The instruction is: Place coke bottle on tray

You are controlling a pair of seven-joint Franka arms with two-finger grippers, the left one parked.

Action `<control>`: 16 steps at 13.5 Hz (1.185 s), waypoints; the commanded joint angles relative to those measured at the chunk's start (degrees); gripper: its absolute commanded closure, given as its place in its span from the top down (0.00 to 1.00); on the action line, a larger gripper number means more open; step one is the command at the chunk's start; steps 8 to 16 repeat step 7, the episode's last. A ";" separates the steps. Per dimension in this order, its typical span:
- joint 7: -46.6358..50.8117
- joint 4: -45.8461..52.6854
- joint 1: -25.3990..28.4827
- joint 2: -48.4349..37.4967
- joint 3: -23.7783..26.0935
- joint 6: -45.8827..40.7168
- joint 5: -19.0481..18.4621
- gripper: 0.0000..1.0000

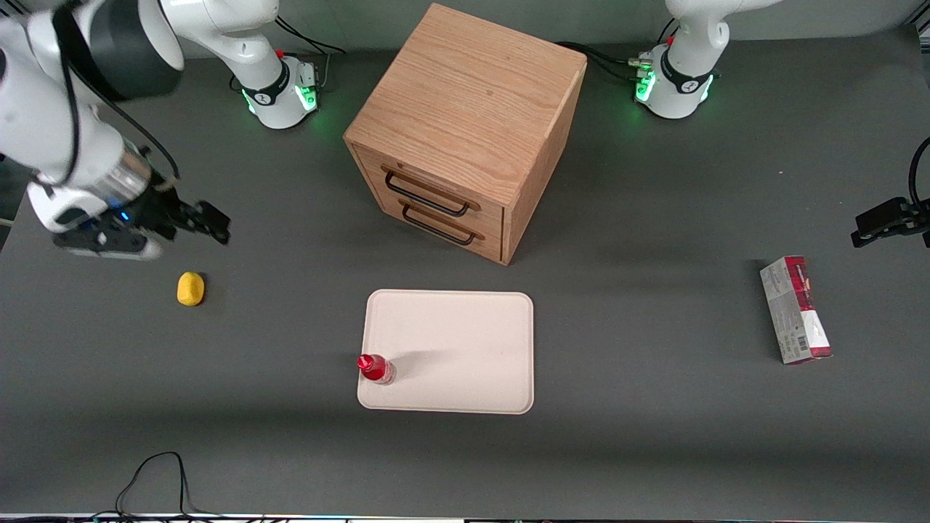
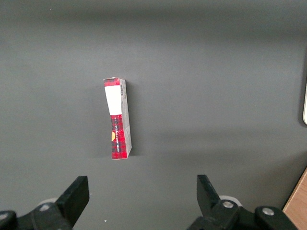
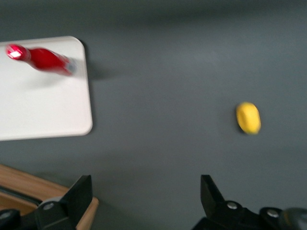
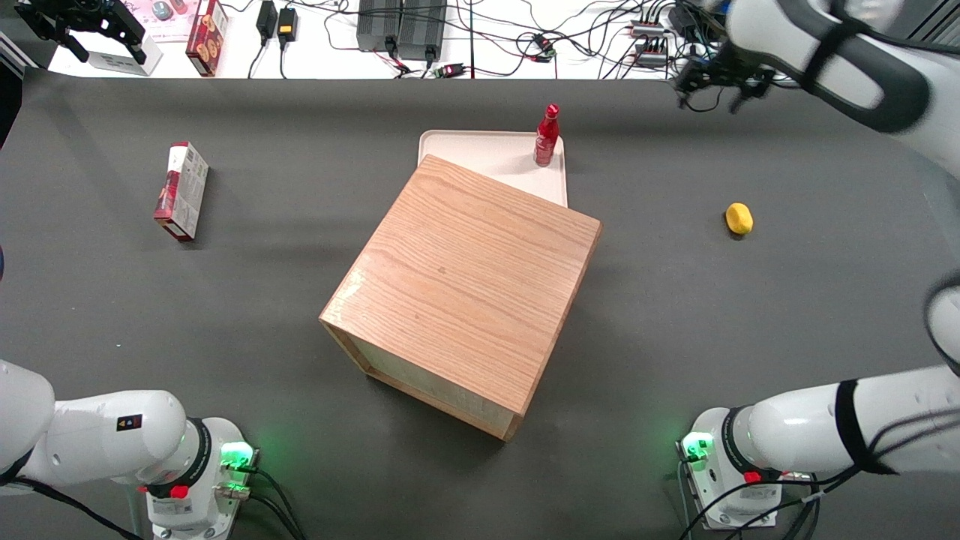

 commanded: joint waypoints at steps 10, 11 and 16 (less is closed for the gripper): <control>-7.68 0.48 0.43 -6.96 -6.02 -10.95 1.35 1.00; -7.68 0.48 0.43 -6.96 -6.02 -10.95 1.35 1.00; -7.68 0.48 0.43 -6.96 -6.02 -10.95 1.35 1.00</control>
